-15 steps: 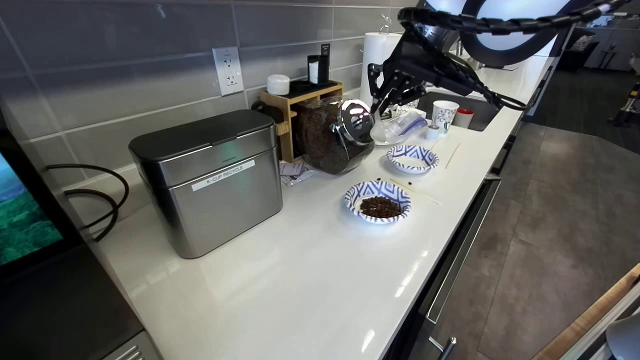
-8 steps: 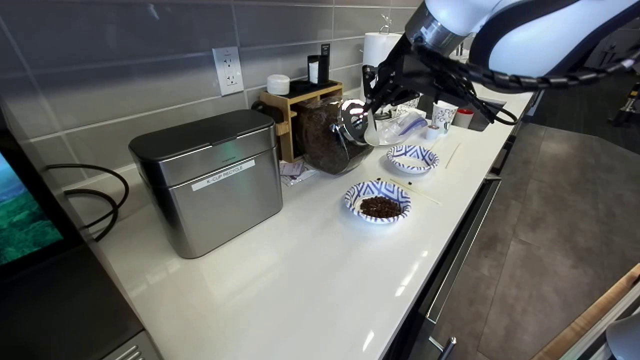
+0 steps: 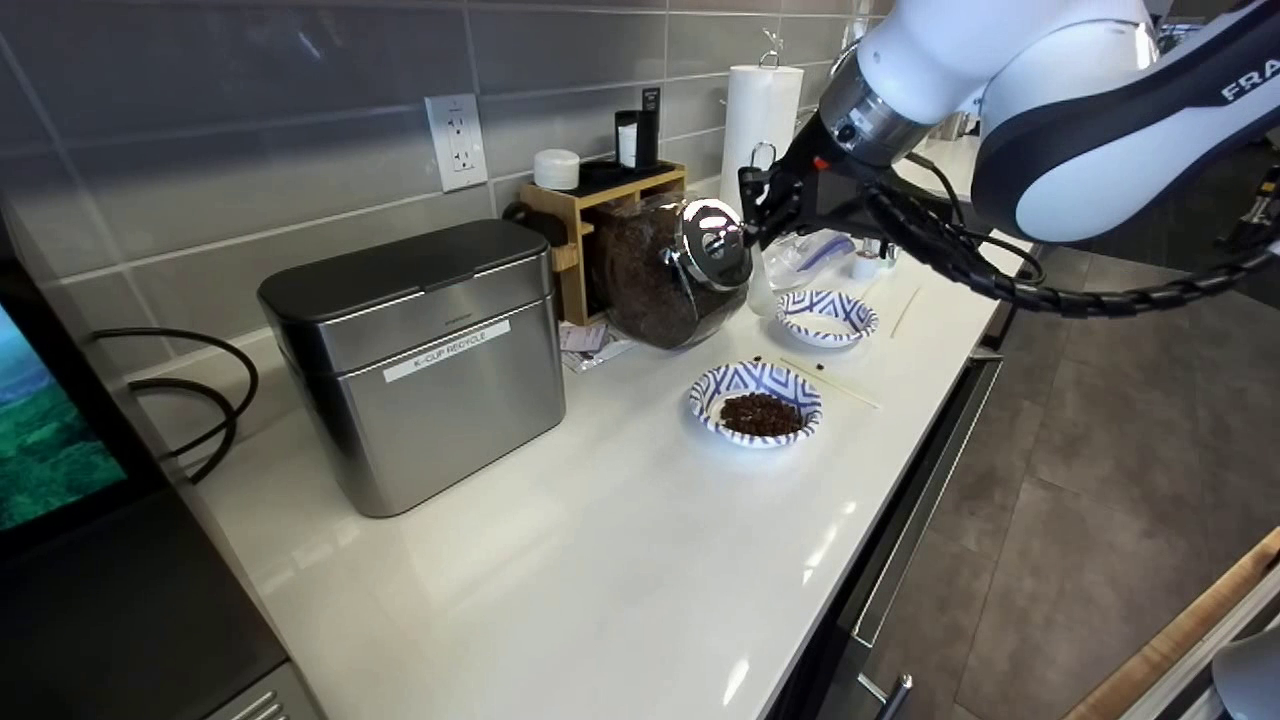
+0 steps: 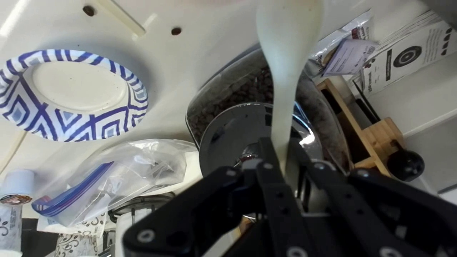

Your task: Use the plastic spoon to put some of the contents of the plate on the left to the plate on the right

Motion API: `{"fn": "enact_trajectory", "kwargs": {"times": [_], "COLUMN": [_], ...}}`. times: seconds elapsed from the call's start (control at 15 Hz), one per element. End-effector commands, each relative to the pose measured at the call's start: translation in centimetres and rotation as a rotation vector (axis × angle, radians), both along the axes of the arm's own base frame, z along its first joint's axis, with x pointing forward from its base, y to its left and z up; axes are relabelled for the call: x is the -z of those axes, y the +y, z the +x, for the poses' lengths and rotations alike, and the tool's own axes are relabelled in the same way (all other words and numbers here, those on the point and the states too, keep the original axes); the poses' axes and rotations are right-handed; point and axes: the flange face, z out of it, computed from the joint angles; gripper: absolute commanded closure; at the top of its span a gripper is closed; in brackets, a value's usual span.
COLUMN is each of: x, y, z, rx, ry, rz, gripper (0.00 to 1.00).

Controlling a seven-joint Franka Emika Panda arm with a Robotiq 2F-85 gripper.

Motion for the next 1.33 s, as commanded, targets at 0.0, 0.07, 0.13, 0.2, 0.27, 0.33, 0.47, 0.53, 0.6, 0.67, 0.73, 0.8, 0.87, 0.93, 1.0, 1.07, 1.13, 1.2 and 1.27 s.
{"fn": "enact_trajectory", "kwargs": {"times": [0.0,0.07,0.13,0.2,0.27,0.33,0.47,0.53,0.6,0.67,0.73,0.8,0.87,0.93,1.0,1.07,1.13,1.2,1.27], "x": [1.1,1.5,2.0,2.5,3.1,3.6,4.3,4.7,5.1,5.5,6.0,6.5,7.0,7.6,8.1,8.7,9.2,9.6,10.0], "y": [0.9,1.2,1.5,1.8,2.1,2.2,2.3,2.3,2.2,2.2,2.1,2.0,2.0,2.0,2.0,2.0,2.0,1.9,1.9], "z": [-0.9,-1.1,-1.2,-1.4,-1.5,-1.7,-2.0,-2.1,-2.1,-2.1,-2.1,-2.1,-2.1,-2.0,-1.9,-1.7,-1.5,-1.2,-0.8], "rx": [0.003,-0.002,-0.002,-0.003,0.004,0.014,0.033,0.042,0.055,0.066,0.075,0.085,0.098,0.108,0.117,0.129,0.137,0.154,0.166], "ry": [-0.015,-0.012,-0.003,0.002,0.014,0.018,0.015,0.014,0.017,0.015,0.015,0.016,0.017,0.018,0.018,0.018,0.018,0.015,0.011], "rz": [-0.039,-0.058,-0.068,-0.079,-0.091,-0.107,-0.137,-0.145,-0.148,-0.152,-0.157,-0.157,-0.167,-0.177,-0.183,-0.195,-0.199,-0.207,-0.212], "gripper": [0.97,0.97,0.97,0.97,0.97,0.97,0.97,0.97,0.97,0.97,0.97,0.97,0.97,0.97,0.97,0.97,0.97,0.97,0.97]}}
